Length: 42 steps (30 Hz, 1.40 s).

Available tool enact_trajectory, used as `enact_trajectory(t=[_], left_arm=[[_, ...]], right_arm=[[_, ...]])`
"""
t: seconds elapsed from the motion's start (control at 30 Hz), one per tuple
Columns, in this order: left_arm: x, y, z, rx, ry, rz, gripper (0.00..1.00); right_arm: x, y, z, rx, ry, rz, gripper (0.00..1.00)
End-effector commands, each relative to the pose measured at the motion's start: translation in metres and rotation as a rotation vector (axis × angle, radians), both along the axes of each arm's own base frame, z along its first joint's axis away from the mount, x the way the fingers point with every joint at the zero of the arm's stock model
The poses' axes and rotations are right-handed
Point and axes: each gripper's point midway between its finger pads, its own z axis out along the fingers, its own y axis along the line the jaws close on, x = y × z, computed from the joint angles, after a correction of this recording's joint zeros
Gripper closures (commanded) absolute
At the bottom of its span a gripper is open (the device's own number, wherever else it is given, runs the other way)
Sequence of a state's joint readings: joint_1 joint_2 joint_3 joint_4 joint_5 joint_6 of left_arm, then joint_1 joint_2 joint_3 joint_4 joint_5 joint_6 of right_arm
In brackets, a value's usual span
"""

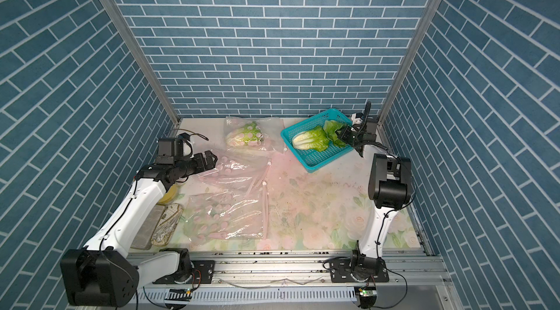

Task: Open the zip-top bag and take out the chinese cabbages
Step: Place the Chinese cabbage in the basket, then adjust the zipper food storage bag at the center of the board.

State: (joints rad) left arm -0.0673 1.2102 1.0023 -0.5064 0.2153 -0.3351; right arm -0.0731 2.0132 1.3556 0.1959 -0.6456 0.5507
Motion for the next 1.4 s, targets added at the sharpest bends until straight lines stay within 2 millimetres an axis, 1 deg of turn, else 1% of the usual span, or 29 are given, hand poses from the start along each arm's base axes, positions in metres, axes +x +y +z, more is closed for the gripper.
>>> enact_trajectory(t=[0.0, 0.03, 0.1, 0.17, 0.2, 0.27, 0.37, 0.4, 0.5, 0.57, 0.63, 0.7, 0.8, 0.9, 0.93, 1.0, 1.03, 1.1, 1.13, 1.23, 1.3, 1.37], left_arm=[[0.003, -0.008, -0.001, 0.041, 0.018, -0.037, 0.0], [0.005, -0.011, -0.001, 0.044, 0.019, -0.045, 0.0], [0.008, -0.017, -0.001, 0.051, 0.018, -0.061, 0.0], [0.009, -0.022, -0.002, 0.057, 0.019, -0.071, 0.0], [0.01, -0.024, -0.002, 0.06, 0.02, -0.077, 0.0], [0.011, -0.027, -0.003, 0.065, 0.022, -0.084, 0.0], [0.013, -0.03, -0.003, 0.075, 0.024, -0.088, 0.0], [0.013, -0.03, -0.004, 0.077, 0.025, -0.087, 0.0], [0.013, -0.032, -0.003, 0.076, 0.018, -0.089, 0.0], [0.013, -0.033, -0.002, 0.077, 0.016, -0.09, 0.0], [0.012, -0.033, -0.001, 0.081, 0.015, -0.09, 0.0], [0.011, -0.033, 0.0, 0.085, 0.012, -0.09, 0.0], [0.013, -0.034, 0.002, 0.077, 0.007, -0.09, 0.0], [0.015, -0.04, 0.001, 0.064, 0.014, -0.101, 0.0], [0.016, -0.043, 0.001, 0.059, 0.017, -0.104, 0.0], [0.019, -0.047, 0.0, 0.042, 0.028, -0.096, 0.0], [0.021, -0.051, -0.001, 0.026, 0.03, -0.091, 0.0], [0.027, -0.06, -0.002, -0.013, 0.032, -0.059, 0.0], [0.032, -0.062, -0.005, -0.027, 0.042, -0.027, 0.0], [0.049, -0.083, -0.016, -0.084, 0.067, 0.039, 0.0], [0.06, -0.098, -0.026, -0.07, 0.093, 0.078, 0.0], [0.073, -0.115, -0.035, -0.072, 0.125, 0.099, 0.0]], right_arm=[[-0.005, -0.005, -0.01, -0.057, 0.072, -0.01, 0.93], [-0.007, -0.005, -0.013, -0.063, 0.092, -0.004, 0.88], [-0.011, -0.007, -0.017, -0.087, 0.14, 0.006, 0.68], [-0.016, -0.007, -0.018, -0.118, 0.183, 0.022, 0.53], [-0.019, -0.008, -0.018, -0.138, 0.201, 0.027, 0.48], [-0.025, -0.014, -0.016, -0.173, 0.244, 0.016, 0.42], [-0.032, -0.021, -0.009, -0.225, 0.288, -0.007, 0.35], [-0.035, -0.023, -0.008, -0.246, 0.303, -0.012, 0.26], [-0.046, -0.03, -0.001, -0.315, 0.341, -0.023, 0.25], [-0.055, -0.037, 0.003, -0.358, 0.363, -0.039, 0.27], [-0.065, -0.037, 0.014, -0.395, 0.365, -0.037, 0.31], [-0.074, -0.034, 0.03, -0.429, 0.346, -0.034, 0.36], [-0.078, -0.02, 0.06, -0.454, 0.277, -0.021, 0.46], [-0.074, -0.002, 0.084, -0.424, 0.211, 0.017, 0.59], [-0.07, 0.006, 0.089, -0.398, 0.191, 0.041, 0.65], [-0.062, 0.015, 0.094, -0.358, 0.164, 0.068, 0.75], [-0.059, 0.02, 0.097, -0.343, 0.145, 0.08, 0.76], [-0.058, 0.029, 0.103, -0.326, 0.103, 0.093, 0.75], [-0.058, 0.034, 0.106, -0.323, 0.075, 0.101, 0.7], [-0.069, 0.05, 0.111, -0.355, -0.001, 0.126, 0.52], [-0.08, 0.058, 0.111, -0.391, -0.032, 0.149, 0.48], [-0.091, 0.062, 0.112, -0.438, -0.058, 0.169, 0.45]])
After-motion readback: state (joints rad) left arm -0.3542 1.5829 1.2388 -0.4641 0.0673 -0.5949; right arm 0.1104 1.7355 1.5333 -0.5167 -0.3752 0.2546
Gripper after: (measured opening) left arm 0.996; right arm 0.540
